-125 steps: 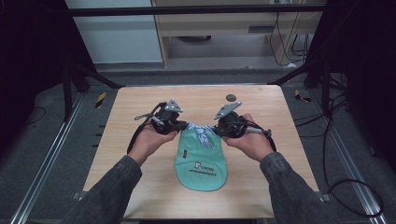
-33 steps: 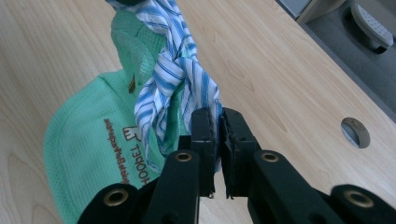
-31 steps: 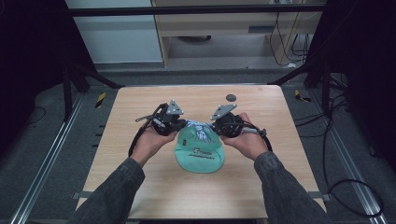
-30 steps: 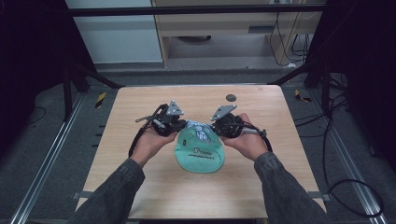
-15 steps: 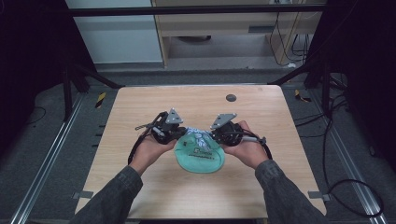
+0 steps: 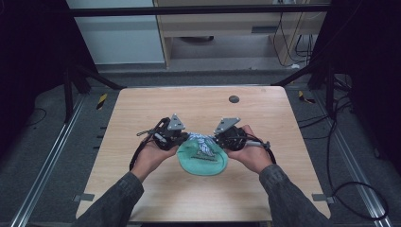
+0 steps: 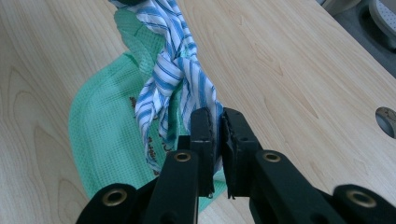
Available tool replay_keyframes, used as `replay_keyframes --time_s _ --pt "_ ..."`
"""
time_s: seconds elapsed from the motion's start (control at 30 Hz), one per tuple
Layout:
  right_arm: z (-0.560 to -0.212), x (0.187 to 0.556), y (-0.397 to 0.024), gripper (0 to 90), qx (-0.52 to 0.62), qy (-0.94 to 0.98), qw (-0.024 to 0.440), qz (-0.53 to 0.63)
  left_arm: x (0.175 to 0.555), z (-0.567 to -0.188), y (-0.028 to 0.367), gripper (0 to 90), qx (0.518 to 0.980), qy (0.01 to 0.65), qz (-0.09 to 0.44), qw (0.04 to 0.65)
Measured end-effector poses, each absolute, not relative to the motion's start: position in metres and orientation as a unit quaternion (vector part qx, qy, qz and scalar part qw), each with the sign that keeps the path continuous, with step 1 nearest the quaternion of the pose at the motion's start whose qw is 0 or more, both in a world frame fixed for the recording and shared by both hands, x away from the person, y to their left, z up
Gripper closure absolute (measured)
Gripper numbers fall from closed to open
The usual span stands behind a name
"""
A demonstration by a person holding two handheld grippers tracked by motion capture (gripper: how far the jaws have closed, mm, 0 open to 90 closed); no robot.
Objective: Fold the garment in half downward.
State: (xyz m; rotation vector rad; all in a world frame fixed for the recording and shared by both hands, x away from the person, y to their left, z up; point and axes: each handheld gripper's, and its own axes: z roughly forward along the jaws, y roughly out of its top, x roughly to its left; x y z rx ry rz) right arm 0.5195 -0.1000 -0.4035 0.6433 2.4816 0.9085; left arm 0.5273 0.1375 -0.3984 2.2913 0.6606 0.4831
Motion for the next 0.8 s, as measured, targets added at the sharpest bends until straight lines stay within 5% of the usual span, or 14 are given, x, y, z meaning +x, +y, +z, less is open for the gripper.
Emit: replay_keyframes --time_s 0.8 --pt "-0.415 0.514 -0.101 83.2 0.225 0.898 0.199 0.321 0.517 -0.413 0.138 85.9 0.885 0.255 0.176 0.348"
